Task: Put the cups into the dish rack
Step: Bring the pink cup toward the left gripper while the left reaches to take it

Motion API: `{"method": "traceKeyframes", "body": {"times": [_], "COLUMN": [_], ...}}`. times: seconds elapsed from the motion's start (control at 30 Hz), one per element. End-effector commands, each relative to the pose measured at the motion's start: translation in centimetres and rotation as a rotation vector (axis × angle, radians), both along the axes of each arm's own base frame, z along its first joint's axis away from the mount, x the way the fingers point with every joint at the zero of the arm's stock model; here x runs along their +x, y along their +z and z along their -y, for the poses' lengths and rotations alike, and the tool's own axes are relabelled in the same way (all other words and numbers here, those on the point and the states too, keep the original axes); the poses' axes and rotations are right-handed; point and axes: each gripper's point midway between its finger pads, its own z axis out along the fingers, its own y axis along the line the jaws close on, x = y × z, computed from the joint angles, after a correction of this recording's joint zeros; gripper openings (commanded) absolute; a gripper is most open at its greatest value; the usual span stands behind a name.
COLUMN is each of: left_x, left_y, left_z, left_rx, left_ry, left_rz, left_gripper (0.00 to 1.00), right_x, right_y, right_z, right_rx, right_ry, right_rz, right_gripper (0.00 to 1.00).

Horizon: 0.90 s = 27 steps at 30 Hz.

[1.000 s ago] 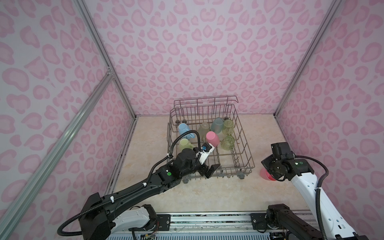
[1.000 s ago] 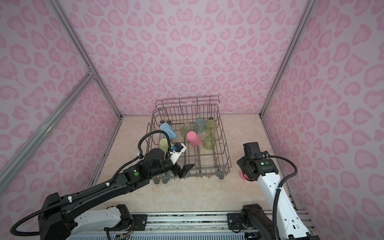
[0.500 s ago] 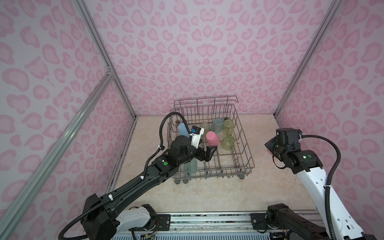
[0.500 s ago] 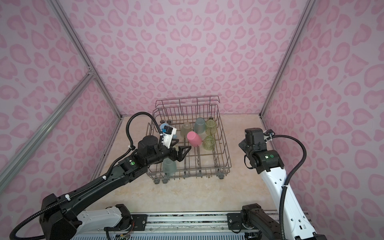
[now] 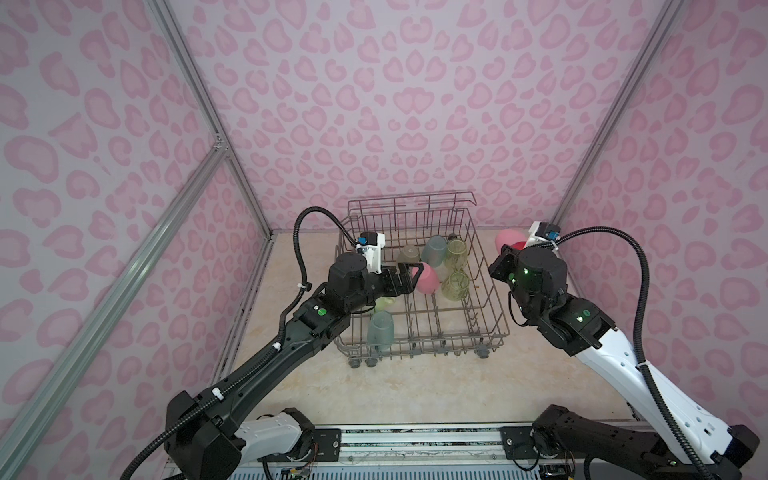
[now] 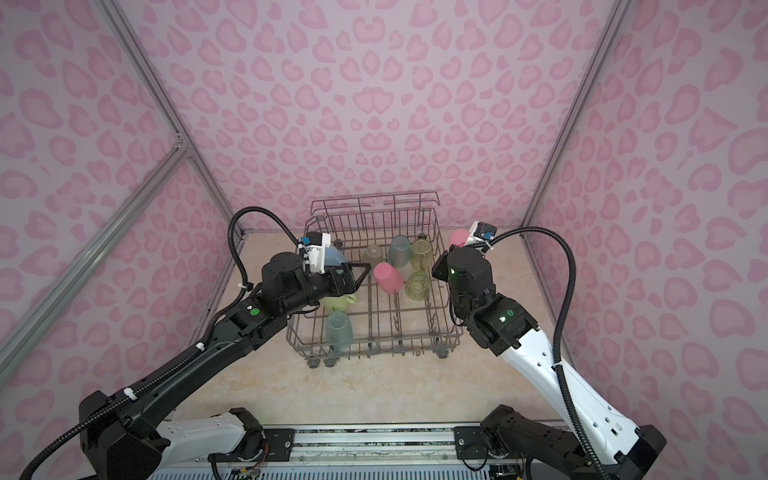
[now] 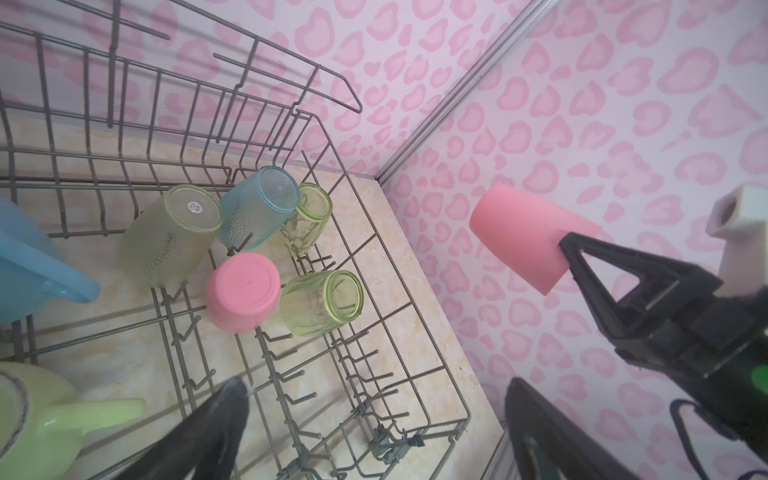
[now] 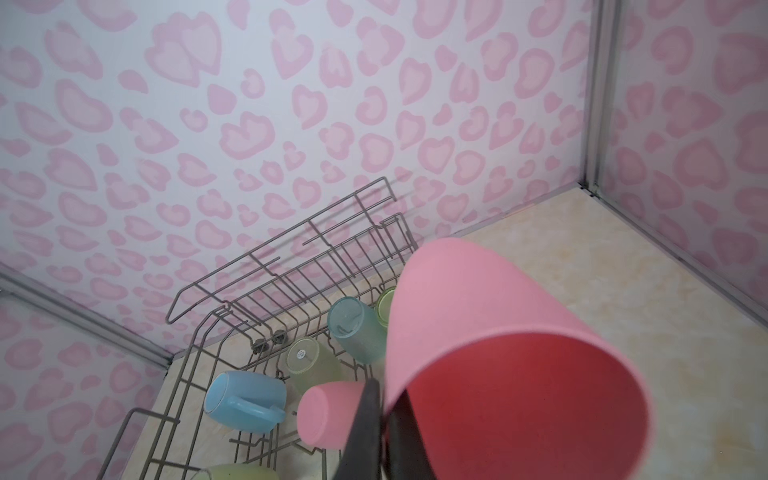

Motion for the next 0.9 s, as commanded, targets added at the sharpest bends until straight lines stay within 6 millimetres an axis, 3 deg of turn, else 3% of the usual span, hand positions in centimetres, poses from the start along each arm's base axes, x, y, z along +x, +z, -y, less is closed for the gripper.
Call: {"method": "traceKeyframes", "body": {"times": [0.0,0.33,0.87], "left_x": [0.1,1.2,2.5], "left_y": [0.8,1.1,0.4], "left_z": [-0.7,-3.8,-4.8], "left_rx": [-0.077,-0.205,-0.369], "left_ry": [0.042,0.16,0.229], "left_rz": [-0.066,-0.191,-0.353], "left_gripper": [0.98,0.97,0.97], "right_x": [0.3,-0.7,-2.9], "right_y": [3.0,2.2,0.0], "right_z": [-3.1,-8.8,-15.4], "right_rx": [0.039,0.04,0.044], "right_ry": [0.144,0.445,0.822], "right_rz": [0.161,0.279,0.379], "right_gripper": [0.0,0.0,0.0]}}
